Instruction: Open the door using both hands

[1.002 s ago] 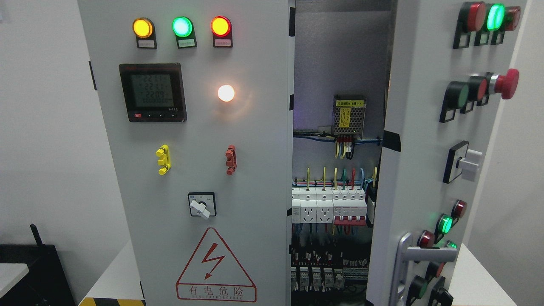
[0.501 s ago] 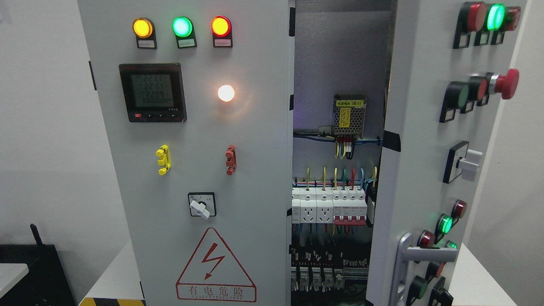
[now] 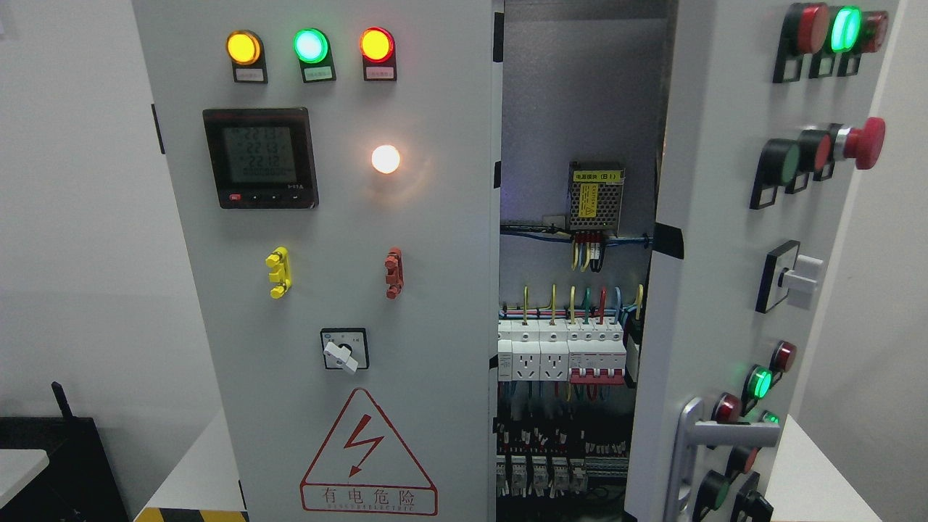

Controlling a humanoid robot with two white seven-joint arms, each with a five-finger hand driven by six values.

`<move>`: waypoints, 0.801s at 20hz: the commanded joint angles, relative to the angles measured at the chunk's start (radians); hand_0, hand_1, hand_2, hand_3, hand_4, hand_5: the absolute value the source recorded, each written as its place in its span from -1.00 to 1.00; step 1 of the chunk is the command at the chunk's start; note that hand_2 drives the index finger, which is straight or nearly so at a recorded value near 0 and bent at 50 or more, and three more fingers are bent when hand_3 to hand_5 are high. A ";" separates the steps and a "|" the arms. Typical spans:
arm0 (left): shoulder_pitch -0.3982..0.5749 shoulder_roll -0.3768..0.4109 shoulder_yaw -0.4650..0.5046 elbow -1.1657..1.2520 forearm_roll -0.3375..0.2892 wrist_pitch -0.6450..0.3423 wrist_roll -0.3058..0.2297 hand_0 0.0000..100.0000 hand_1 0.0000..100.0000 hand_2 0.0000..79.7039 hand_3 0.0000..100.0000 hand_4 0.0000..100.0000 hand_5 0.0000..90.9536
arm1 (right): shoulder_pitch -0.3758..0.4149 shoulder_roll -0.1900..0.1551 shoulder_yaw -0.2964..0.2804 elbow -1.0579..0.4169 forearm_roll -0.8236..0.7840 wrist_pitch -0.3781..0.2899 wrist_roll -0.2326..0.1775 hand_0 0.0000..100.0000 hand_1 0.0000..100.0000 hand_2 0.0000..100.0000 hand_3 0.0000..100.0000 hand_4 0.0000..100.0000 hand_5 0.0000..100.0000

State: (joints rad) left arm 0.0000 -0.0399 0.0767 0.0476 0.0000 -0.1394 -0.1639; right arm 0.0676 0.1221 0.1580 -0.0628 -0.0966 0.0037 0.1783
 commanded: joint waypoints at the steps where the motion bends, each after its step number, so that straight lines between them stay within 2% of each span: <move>1: -0.002 0.001 0.000 0.000 -0.009 0.000 0.000 -1.00 -1.00 -1.00 -1.00 -1.00 -1.00 | 0.000 0.001 0.000 0.000 0.000 -0.001 0.000 -0.23 -1.00 -1.00 -1.00 -1.00 -1.00; 9: 0.005 0.014 -0.012 -0.055 -0.009 -0.003 0.000 -1.00 -1.00 -1.00 -1.00 -1.00 -1.00 | 0.000 -0.001 0.000 0.000 0.000 -0.001 0.000 -0.23 -1.00 -1.00 -1.00 -1.00 -1.00; 11: 0.041 0.018 -0.012 -0.205 -0.008 -0.002 0.000 -1.00 -1.00 -1.00 -1.00 -1.00 -1.00 | 0.000 -0.001 0.000 0.000 0.000 -0.001 0.000 -0.23 -1.00 -1.00 -1.00 -1.00 -1.00; 14: 0.196 0.086 -0.005 -0.615 0.009 0.000 -0.025 -1.00 -1.00 -1.00 -1.00 -1.00 -1.00 | 0.000 -0.001 0.000 0.000 0.000 -0.001 0.000 -0.23 -1.00 -1.00 -1.00 -1.00 -1.00; 16: 0.302 0.112 -0.009 -0.896 0.090 0.000 -0.081 -1.00 -1.00 -1.00 -1.00 -1.00 -1.00 | 0.001 0.001 0.000 0.000 0.000 -0.001 0.000 -0.23 -1.00 -1.00 -1.00 -1.00 -1.00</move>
State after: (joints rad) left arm 0.1150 -0.0027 0.0710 -0.1740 0.0149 -0.1473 -0.1989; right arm 0.0676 0.1221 0.1580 -0.0628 -0.0966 0.0036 0.1783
